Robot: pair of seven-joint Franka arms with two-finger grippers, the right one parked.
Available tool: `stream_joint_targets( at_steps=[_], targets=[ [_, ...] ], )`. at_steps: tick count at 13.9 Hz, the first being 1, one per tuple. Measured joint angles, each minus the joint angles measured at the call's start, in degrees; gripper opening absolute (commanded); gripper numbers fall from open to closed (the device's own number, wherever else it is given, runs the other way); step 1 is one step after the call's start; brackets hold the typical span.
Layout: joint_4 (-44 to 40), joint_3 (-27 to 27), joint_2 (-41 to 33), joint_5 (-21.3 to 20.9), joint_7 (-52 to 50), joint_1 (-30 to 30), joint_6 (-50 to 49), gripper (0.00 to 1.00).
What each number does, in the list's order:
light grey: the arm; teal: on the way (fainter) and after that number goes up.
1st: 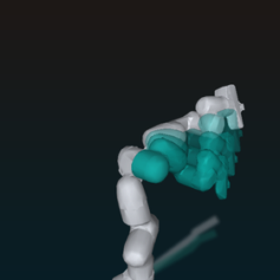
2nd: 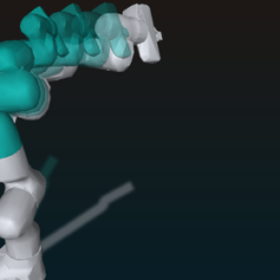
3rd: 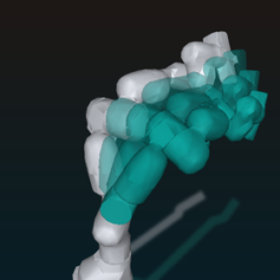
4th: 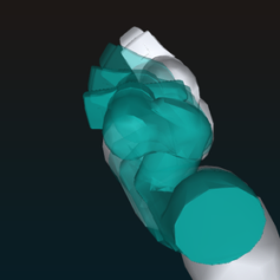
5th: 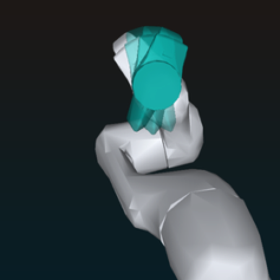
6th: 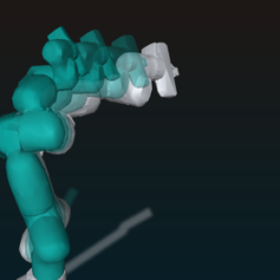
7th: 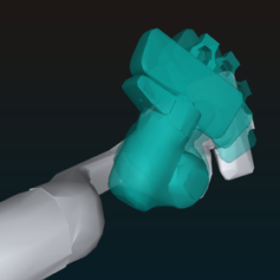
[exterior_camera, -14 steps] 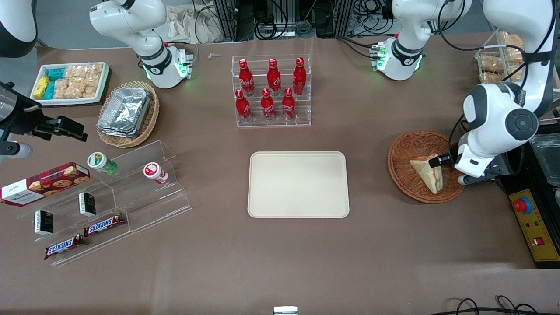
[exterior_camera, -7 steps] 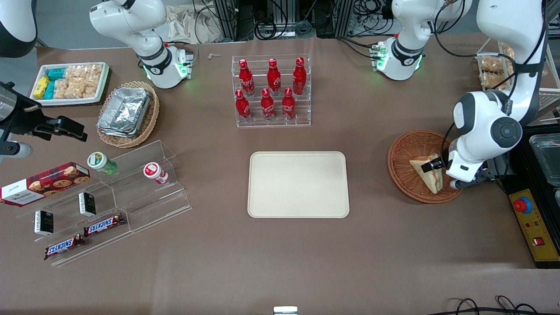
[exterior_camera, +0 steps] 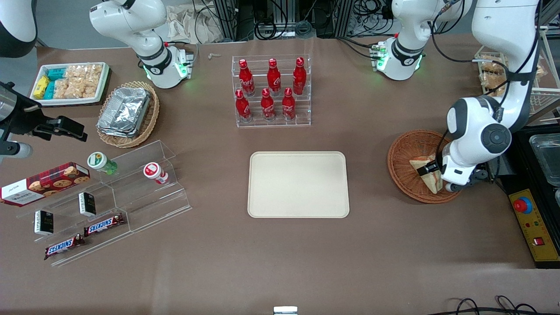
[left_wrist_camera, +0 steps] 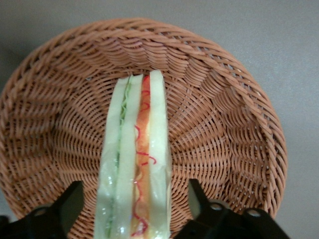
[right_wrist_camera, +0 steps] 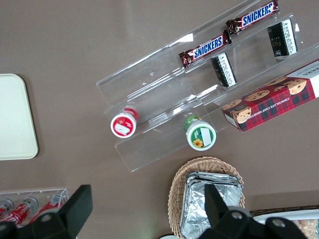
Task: Place sandwich from basket to tray
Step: 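Lower the left gripper and close it on the sandwich, then lift the sandwich out of the basket with the left gripper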
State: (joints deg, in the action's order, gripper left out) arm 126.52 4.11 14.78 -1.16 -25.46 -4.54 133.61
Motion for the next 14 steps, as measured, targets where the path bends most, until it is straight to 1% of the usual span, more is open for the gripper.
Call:
stream_joint_targets(
  at_steps=[1, 2, 3, 4, 7, 9, 12, 14],
  targets=[
    [0.0, -0.02, 0.17, 0.0, -0.65, -0.17, 0.09, 0.4],
    [0.0, -0.02, 0.19, 0.0, -1.0, -0.37, 0.13, 0.3],
    [-0.04, -0.01, 0.19, 0.0, -1.24, -0.54, 0.14, 0.21],
    [-0.11, -0.02, 0.19, 0.0, -1.41, -0.64, 0.14, 0.16],
    [-0.24, -0.01, 0.12, 0.0, -1.56, -0.67, -0.21, 0.16],
    [-1.29, -0.02, -0.46, 0.0, -1.59, -0.68, -2.56, 0.14],
    [-6.1, -0.01, -3.83, 0.0, -1.6, -0.69, -11.78, 0.11],
    [-12.2, -0.01, -6.56, 0.0, -1.57, -0.74, -20.97, 0.1]
  ],
)
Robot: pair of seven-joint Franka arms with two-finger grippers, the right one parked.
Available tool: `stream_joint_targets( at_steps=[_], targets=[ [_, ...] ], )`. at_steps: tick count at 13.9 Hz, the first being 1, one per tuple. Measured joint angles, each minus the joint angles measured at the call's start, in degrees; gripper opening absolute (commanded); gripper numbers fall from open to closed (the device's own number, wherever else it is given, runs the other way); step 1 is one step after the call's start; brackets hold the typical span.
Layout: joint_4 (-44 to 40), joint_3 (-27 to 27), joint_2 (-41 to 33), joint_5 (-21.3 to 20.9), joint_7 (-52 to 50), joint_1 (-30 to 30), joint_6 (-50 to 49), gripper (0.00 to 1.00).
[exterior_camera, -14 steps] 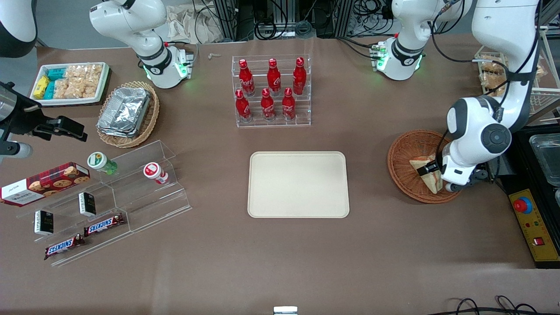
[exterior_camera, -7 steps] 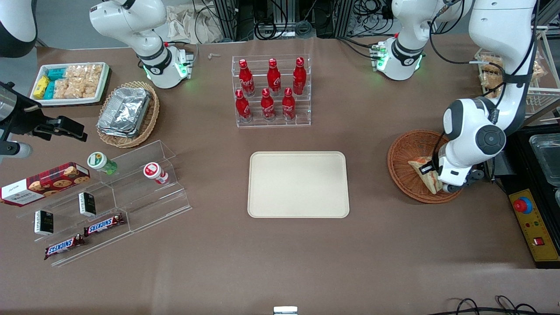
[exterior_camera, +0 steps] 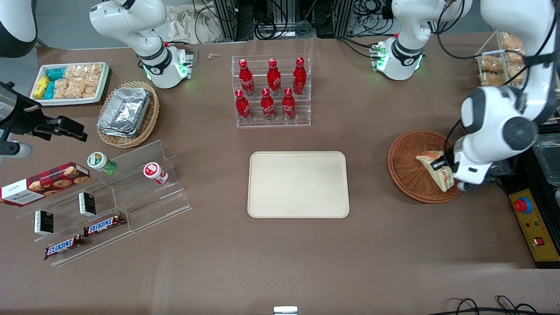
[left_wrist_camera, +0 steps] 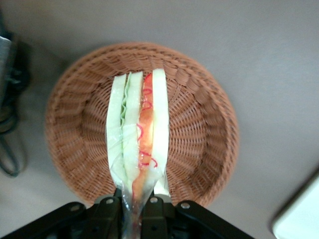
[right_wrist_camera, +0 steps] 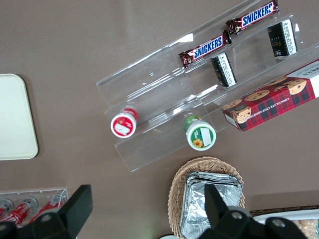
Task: Place sandwich from basket to tray
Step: 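Lift the sandwich out of the basket with the left gripper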
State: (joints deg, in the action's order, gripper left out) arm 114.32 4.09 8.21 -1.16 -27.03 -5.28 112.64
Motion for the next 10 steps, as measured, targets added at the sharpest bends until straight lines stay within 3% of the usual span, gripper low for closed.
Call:
stream_joint_targets(
  at_steps=[2, 5, 10],
  targets=[
    [-8.43, -0.05, -1.16, 0.0, 0.27, -0.2, -8.94, 0.07],
    [-17.17, -1.27, -0.9, 0.0, 1.03, -0.39, -14.07, 0.05],
    [-22.97, -4.87, 1.59, 0.01, 6.83, -0.49, -18.08, 0.15]
  ],
)
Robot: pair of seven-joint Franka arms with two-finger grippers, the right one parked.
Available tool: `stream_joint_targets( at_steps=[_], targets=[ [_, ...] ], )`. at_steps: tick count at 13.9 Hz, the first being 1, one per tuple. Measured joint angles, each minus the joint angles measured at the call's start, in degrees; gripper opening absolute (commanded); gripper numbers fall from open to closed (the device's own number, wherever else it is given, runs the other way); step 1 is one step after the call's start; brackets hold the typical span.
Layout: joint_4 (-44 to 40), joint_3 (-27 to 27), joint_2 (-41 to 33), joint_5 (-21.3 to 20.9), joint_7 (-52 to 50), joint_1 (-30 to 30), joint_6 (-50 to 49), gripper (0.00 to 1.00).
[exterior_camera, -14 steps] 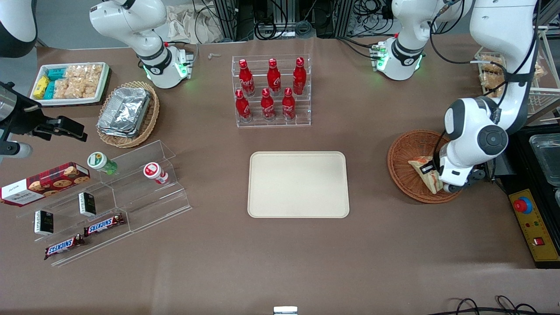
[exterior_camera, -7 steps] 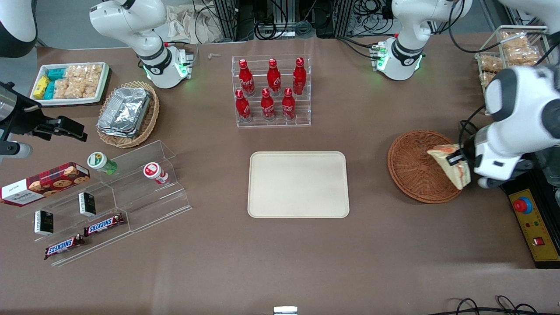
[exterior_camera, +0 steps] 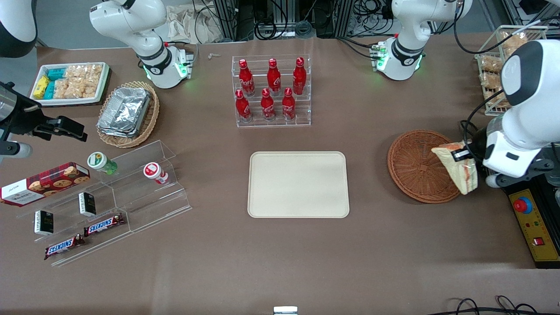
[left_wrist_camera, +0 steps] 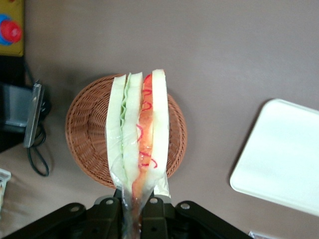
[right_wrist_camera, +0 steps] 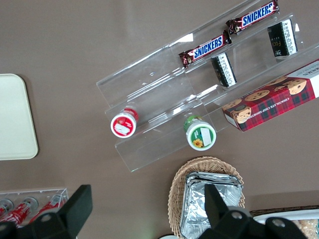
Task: Place sandwich from basket to tray
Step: 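Lift the sandwich out of the basket with the left gripper, then carry the sandwich to the cream tray and lower it onto it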
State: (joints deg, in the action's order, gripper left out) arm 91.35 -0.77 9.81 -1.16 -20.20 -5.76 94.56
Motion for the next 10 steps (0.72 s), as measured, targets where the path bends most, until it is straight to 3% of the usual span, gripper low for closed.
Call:
stream_joint_targets(
  at_steps=[3, 6, 10],
  targets=[
    [-3.36, -3.75, 1.27, 0.02, 3.75, -0.1, -0.08, 0.21],
    [-4.3, -8.51, 2.57, 1.46, 3.52, -0.37, -0.17, 0.19],
    [-4.11, -11.48, 9.94, 1.63, -1.54, -4.54, 5.02, 0.18]
  ],
)
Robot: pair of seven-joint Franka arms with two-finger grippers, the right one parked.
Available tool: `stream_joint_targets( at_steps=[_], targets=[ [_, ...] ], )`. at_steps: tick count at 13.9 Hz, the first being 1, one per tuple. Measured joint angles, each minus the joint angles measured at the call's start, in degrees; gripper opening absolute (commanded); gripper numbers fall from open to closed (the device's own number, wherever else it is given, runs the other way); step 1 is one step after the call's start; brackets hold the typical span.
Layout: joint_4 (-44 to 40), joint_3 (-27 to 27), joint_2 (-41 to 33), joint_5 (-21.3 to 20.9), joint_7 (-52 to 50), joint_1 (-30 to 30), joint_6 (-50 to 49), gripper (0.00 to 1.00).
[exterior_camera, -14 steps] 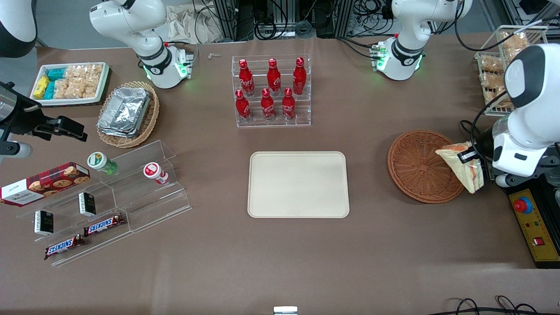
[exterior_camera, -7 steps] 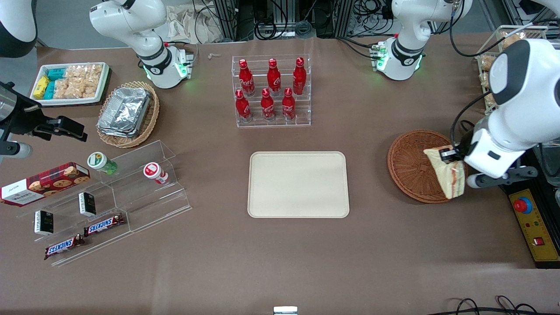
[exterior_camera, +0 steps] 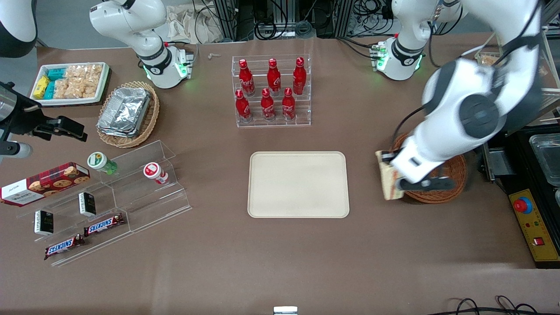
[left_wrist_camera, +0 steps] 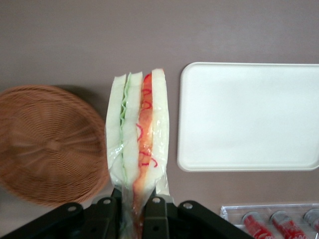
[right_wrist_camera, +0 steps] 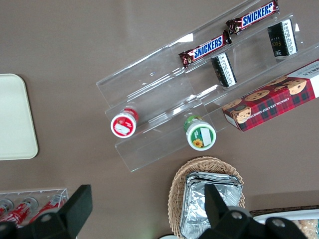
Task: Place sandwich from basket to tray
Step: 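Carry the sandwich to the cream tray and lower it onto it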
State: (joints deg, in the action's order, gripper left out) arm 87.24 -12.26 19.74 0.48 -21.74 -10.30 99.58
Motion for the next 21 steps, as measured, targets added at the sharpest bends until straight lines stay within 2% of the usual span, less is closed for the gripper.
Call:
stream_joint_targets(
  at_steps=[5, 11, 12, 13, 14, 15, 18, 21],
  targets=[
    [0.05, -0.24, 9.75, 0.0, -3.54, -5.96, 6.08, 0.18],
    [1.76, -0.24, 17.92, -0.01, -4.01, -8.11, 14.86, 0.19],
    [2.13, -0.23, 18.56, -0.01, -4.01, -8.27, 15.96, 0.25],
    [2.4, -0.23, 19.17, -0.01, -4.01, -8.34, 16.94, 0.47],
    [2.49, -0.23, 19.68, -0.08, -4.01, -8.35, 17.75, 0.87],
    [2.49, -0.22, 19.96, -0.53, -4.01, -8.35, 18.04, 1.0],
    [2.41, -0.2, 19.91, -2.57, -4.41, -8.34, 18.06, 1.0],
    [1.69, 0.0, 18.8, -2.84, -5.01, -8.18, 18.06, 1.0]
  ],
)
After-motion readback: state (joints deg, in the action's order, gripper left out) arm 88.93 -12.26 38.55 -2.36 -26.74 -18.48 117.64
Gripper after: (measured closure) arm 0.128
